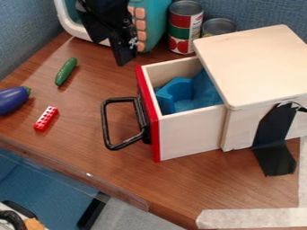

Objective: Closed the drawer

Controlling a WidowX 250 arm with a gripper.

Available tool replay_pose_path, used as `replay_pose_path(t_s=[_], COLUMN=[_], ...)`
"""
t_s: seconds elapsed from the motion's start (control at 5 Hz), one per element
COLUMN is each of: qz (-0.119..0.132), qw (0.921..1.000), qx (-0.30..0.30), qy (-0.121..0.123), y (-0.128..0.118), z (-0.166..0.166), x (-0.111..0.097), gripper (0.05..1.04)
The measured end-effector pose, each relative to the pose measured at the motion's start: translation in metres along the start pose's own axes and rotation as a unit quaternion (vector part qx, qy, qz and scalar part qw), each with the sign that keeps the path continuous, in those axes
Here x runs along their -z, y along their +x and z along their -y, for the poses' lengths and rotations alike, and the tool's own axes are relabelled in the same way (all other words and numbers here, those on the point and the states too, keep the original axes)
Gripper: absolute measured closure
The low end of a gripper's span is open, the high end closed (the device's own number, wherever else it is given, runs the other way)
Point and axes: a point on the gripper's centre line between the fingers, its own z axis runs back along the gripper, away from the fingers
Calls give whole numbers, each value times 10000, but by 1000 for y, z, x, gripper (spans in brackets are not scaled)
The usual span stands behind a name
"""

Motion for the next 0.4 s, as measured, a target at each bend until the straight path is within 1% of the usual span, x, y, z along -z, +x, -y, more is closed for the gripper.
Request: replay_pose_path(t_s=[0.2, 0.4], qz=[-96, -404], qw=[9999, 9967], qx=[16, 540], qy=[-90, -447], y=[-2, -11], z=[2, 7], x=[6, 19], gripper=[82, 82])
